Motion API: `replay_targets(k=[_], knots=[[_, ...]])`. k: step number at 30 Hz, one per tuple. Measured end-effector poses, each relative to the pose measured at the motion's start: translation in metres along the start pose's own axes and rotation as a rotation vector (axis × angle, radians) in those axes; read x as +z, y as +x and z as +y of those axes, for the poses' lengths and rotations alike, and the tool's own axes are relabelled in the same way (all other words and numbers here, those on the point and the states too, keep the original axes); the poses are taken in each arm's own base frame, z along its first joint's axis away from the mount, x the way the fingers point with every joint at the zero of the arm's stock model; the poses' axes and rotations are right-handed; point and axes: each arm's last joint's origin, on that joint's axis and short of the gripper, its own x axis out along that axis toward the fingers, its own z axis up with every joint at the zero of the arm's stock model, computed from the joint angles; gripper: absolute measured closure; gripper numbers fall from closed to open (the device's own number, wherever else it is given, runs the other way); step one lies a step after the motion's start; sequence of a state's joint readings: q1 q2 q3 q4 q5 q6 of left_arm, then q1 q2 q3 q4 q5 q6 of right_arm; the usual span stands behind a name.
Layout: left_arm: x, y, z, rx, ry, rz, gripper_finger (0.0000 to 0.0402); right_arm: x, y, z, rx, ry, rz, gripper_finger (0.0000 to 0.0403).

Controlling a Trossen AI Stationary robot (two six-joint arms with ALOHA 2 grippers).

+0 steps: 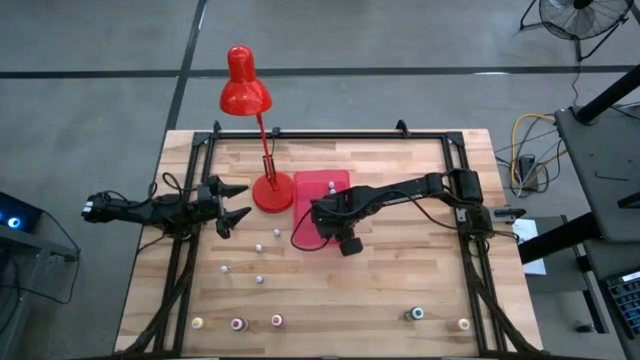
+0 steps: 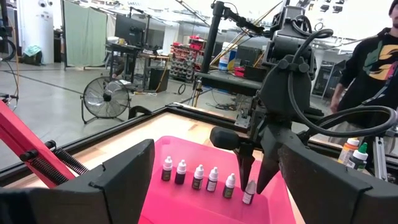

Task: Pick & Place food coloring
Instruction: Put the big green food coloring bottle into the bin

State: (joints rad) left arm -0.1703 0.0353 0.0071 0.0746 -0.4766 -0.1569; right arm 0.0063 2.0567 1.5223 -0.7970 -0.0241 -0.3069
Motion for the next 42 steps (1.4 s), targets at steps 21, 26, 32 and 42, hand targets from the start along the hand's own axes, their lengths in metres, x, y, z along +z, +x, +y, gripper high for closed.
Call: replay_targets(k=[21, 26, 32, 42], knots=[[0.0, 0.0, 0.0, -0.001, 0.0, 0.0, 0.0087, -0.002, -0.062, 0.001, -0.105, 0.116, -0.102, 0.0229], [0.0, 0.0, 0.0, -0.001, 0.0, 0.0, 0.0087, -0.014, -0.092, 0.005, -0.174, 0.277, -0.088, 0.0222], [0.0, 0.0, 0.0, -0.001, 0.0, 0.0, 0.0087, -0.037, -0.123, 0.016, -0.151, 0.594, -0.011, 0.0207], [0.0, 0.0, 0.0, 0.0, 0.0, 0.0, 0.0087, -0.06, -0.162, 0.075, -0.028, 0.931, 0.104, 0.019]])
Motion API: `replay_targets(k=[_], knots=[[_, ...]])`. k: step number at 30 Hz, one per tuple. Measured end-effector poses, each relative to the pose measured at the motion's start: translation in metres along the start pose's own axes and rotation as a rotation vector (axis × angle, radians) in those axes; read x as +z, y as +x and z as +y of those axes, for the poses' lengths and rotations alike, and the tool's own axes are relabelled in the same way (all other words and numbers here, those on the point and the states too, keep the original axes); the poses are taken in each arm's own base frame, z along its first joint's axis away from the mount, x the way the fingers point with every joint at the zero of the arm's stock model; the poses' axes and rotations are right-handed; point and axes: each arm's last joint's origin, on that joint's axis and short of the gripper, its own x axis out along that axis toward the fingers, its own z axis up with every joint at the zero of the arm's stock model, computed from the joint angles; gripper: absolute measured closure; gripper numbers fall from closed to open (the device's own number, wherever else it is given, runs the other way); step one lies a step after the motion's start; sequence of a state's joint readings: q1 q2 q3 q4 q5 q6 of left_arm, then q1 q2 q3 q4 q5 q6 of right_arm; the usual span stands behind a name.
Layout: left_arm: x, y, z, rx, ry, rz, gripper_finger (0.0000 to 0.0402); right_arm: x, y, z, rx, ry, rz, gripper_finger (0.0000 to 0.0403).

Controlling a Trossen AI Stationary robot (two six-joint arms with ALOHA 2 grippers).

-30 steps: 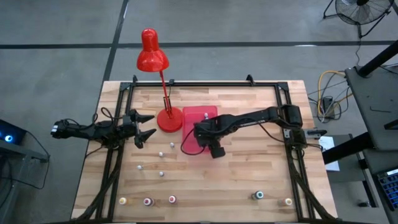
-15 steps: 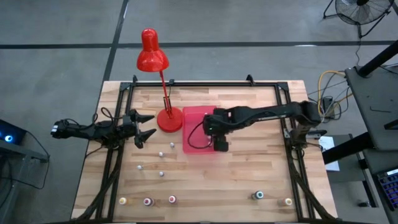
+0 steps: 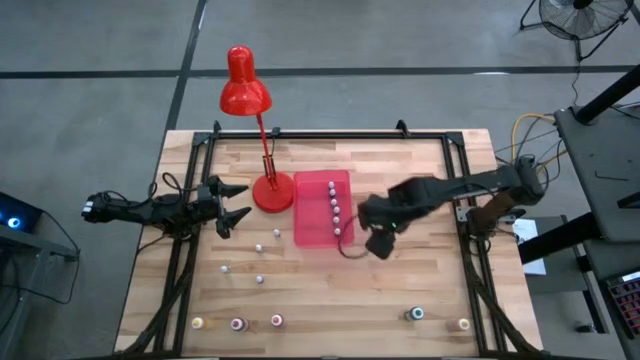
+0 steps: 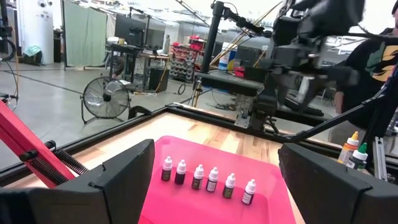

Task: Pick & Place food coloring
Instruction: Put the big green food coloring bottle into the bin

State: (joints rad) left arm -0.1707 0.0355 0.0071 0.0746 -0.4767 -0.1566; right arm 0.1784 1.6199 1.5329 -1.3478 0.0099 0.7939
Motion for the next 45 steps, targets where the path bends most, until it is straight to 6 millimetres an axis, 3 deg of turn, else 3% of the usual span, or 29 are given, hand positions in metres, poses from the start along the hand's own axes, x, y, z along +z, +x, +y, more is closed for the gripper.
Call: replay_targets(k=[6, 13, 17, 22, 29, 34, 39, 45], knots=[[0.0, 0.0, 0.0, 0.001, 0.0, 0.0, 0.0087, -0.055, -0.011, 0.033, 0.063, -0.062, 0.04, 0.019], [0.0, 0.0, 0.0, 0.0, 0.0, 0.0, 0.0087, -0.132, -0.017, 0.067, 0.096, -0.295, 0.075, 0.019], [0.0, 0.0, 0.0, 0.0, 0.0, 0.0, 0.0087, -0.173, -0.016, 0.079, 0.134, -0.408, 0.088, 0.019], [0.0, 0.0, 0.0, 0.0, 0.0, 0.0, 0.0087, -0.204, 0.002, 0.082, 0.142, -0.471, 0.095, 0.019], [0.0, 0.0, 0.0, 0.0, 0.0, 0.0, 0.0087, -0.217, 0.047, 0.064, -0.001, -0.455, 0.107, 0.019], [0.0, 0.0, 0.0, 0.0, 0.0, 0.0, 0.0087, -0.211, 0.075, 0.062, 0.042, -0.416, 0.114, 0.019], [0.0, 0.0, 0.0, 0.0, 0.0, 0.0, 0.0087, -0.204, 0.087, 0.071, 0.161, -0.388, 0.102, 0.019], [0.0, 0.0, 0.0, -0.001, 0.0, 0.0, 0.0087, -0.194, 0.092, 0.067, 0.126, -0.34, 0.058, 0.019]])
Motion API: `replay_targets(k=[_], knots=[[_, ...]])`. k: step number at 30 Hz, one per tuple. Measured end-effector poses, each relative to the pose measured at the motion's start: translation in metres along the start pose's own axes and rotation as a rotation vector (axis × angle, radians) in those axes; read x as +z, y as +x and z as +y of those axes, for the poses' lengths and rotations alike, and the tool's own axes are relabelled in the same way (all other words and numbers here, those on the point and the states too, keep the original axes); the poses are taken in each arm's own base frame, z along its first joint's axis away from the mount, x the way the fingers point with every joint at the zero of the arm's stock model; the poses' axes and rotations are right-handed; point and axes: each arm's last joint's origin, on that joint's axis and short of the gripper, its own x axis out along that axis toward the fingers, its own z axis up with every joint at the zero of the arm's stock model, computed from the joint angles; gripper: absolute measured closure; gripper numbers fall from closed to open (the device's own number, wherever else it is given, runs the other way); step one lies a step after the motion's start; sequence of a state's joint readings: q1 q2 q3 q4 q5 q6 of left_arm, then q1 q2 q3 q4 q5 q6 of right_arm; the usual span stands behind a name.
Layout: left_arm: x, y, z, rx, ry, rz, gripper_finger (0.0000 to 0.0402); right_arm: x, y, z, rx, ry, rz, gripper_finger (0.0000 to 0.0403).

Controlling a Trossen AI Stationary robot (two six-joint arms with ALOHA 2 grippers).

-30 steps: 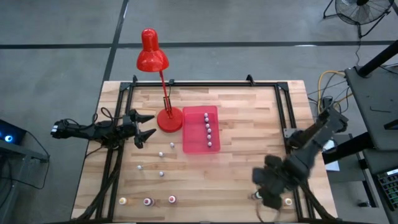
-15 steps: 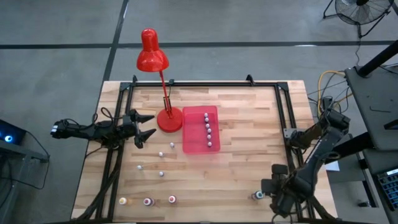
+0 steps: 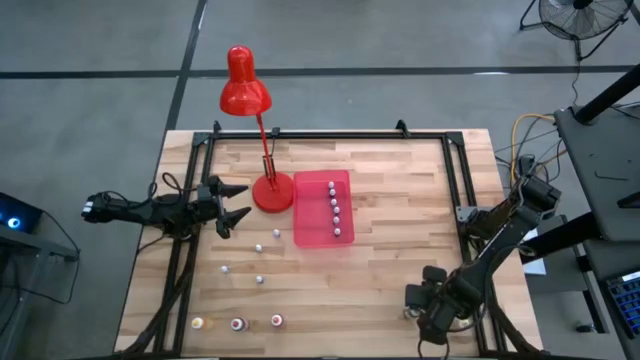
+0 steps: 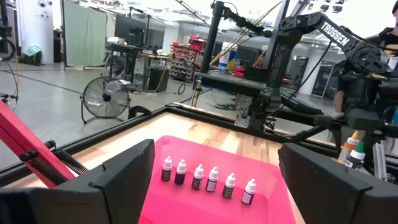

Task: Pick & Place food coloring
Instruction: Put the big green food coloring bottle into the bin

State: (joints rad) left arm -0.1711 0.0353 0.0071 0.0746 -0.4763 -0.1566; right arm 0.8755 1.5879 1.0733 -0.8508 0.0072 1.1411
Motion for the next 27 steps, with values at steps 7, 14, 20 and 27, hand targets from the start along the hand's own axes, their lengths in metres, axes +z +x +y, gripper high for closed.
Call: replay_targets(k=[7, 14, 20, 27], knots=[[0.0, 0.0, 0.0, 0.0, 0.0, 0.0, 0.0087, 0.009, 0.002, 0.006, 0.059, -0.02, -0.038, 0.0191], [0.0, 0.0, 0.0, 0.0, 0.0, 0.0, 0.0087, 0.016, 0.011, 0.019, 0.026, -0.078, -0.044, 0.0191], [0.0, 0.0, 0.0, 0.001, 0.0, 0.0, 0.0087, 0.016, 0.011, 0.019, -0.008, -0.098, -0.047, 0.0191], [0.0, 0.0, 0.0, 0.001, 0.0, 0.0, 0.0087, 0.019, 0.001, 0.023, -0.01, -0.102, -0.089, 0.0191]])
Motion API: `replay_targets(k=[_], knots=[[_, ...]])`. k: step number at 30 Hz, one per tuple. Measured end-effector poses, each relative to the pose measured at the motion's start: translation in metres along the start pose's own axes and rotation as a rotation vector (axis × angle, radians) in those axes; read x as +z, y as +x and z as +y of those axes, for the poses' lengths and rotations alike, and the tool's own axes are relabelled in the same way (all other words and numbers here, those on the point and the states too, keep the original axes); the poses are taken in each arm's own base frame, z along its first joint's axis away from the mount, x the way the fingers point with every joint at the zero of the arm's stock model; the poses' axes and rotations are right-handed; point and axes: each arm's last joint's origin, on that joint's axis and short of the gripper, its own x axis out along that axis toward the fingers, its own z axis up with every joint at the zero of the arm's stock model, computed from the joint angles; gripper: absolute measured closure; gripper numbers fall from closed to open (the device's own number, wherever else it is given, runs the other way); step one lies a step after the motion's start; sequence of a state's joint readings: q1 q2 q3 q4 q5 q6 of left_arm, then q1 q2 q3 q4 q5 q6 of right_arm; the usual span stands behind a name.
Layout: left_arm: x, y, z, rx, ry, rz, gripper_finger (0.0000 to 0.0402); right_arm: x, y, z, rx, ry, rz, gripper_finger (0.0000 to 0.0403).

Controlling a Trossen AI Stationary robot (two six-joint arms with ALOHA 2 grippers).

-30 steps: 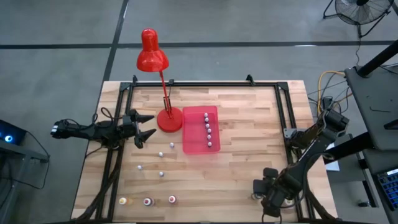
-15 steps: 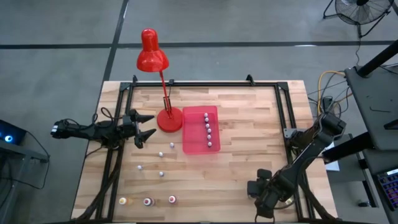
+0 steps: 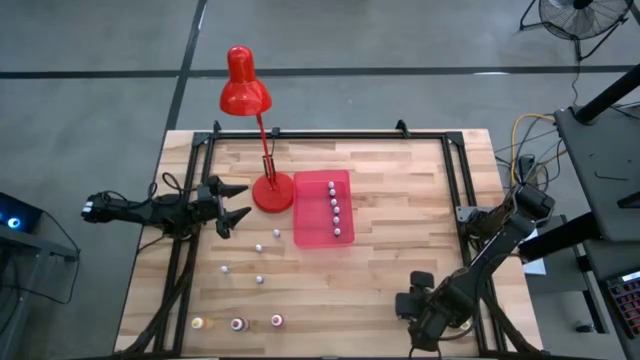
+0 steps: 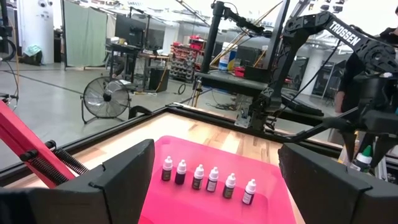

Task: Pick & Place food coloring
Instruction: Put the big green food coloring bottle into the bin

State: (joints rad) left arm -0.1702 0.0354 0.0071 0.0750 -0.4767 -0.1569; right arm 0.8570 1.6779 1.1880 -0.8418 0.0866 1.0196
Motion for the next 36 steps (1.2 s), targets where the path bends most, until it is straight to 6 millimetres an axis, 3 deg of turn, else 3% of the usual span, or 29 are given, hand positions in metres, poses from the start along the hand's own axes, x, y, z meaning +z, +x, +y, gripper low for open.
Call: replay_targets(k=[10, 23, 27, 36], knots=[[0.0, 0.0, 0.0, 0.0, 0.0, 0.0, 0.0087, 0.0, -0.001, -0.001, -0.025, -0.016, -0.017, 0.0197], [0.0, 0.0, 0.0, 0.0, 0.0, 0.0, 0.0087, 0.0, -0.002, -0.002, -0.022, -0.047, -0.016, 0.0292], [0.0, 0.0, 0.0, 0.0, 0.0, 0.0, 0.0087, 0.0, -0.004, -0.002, -0.021, -0.046, -0.016, 0.0295], [0.0, 0.0, 0.0, -0.001, 0.0, 0.0, 0.0087, 0.016, -0.031, -0.009, -0.084, -0.093, 0.018, 0.0295]])
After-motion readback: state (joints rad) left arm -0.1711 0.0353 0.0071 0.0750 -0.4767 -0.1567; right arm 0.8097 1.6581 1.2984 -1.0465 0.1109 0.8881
